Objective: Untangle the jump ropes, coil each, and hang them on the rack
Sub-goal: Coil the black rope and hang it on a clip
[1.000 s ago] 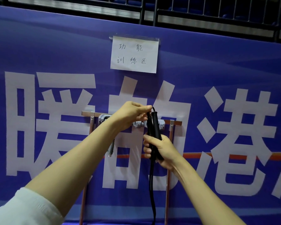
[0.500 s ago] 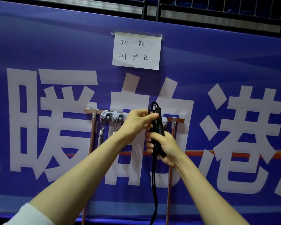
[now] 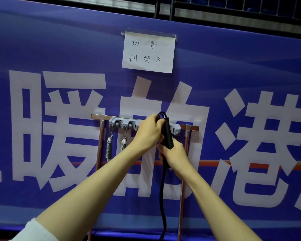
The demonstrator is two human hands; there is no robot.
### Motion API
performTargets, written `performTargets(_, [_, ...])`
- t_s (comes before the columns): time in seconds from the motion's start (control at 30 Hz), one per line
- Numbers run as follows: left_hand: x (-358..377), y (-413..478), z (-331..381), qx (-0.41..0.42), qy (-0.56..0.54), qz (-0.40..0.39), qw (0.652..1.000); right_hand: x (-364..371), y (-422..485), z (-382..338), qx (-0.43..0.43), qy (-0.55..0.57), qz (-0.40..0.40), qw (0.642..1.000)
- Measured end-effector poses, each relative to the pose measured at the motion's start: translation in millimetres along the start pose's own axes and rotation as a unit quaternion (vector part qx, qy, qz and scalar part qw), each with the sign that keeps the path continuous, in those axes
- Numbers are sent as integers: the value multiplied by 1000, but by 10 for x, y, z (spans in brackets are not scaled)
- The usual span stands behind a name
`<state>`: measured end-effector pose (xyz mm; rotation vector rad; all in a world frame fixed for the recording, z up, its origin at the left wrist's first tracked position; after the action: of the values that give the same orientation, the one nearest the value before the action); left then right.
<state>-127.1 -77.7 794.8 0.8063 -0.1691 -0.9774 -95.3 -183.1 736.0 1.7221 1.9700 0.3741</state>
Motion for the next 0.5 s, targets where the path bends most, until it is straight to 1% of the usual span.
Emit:
performTargets(0.03, [-14,18,2,-3,2,-3,1000,3,1,5,-2,-6,2,1000])
performTargets(0.13, [-81,116,10,-24,-47,-11,999,3,0,-3,-4,18,-14,1000])
performTargets(0.27, [-89,100,22,-38,-84,-35,995,-2,-22,-20,23,98,-44,994])
performTargets(0.33, [-92,21,-20,-74,-130,-72,986,3,-39,-19,44,152,-71,985])
performTargets(0.4, [-102,-19,-92,-106,-148,-132,974,3,-58,-34,63,197,-106,973])
performTargets(0.47, [-122,-43,-121,-103,-164,-193,962,-1,-82,-59,82,222,-154,959])
performTargets(0.5, [-130,-46,-120,-108,-189,-206,954,-4,-91,-73,88,228,-174,954])
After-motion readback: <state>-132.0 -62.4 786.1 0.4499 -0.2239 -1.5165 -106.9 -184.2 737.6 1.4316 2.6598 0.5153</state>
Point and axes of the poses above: each hand's wrist, its own y-axis towards the middle knuckle, its own x-axis out of the palm, z = x × y, the point moved 2 cm from there along y, towards the middle knuckle, and after that the axes turned 7 degrees about z, right-handed, at the moved point
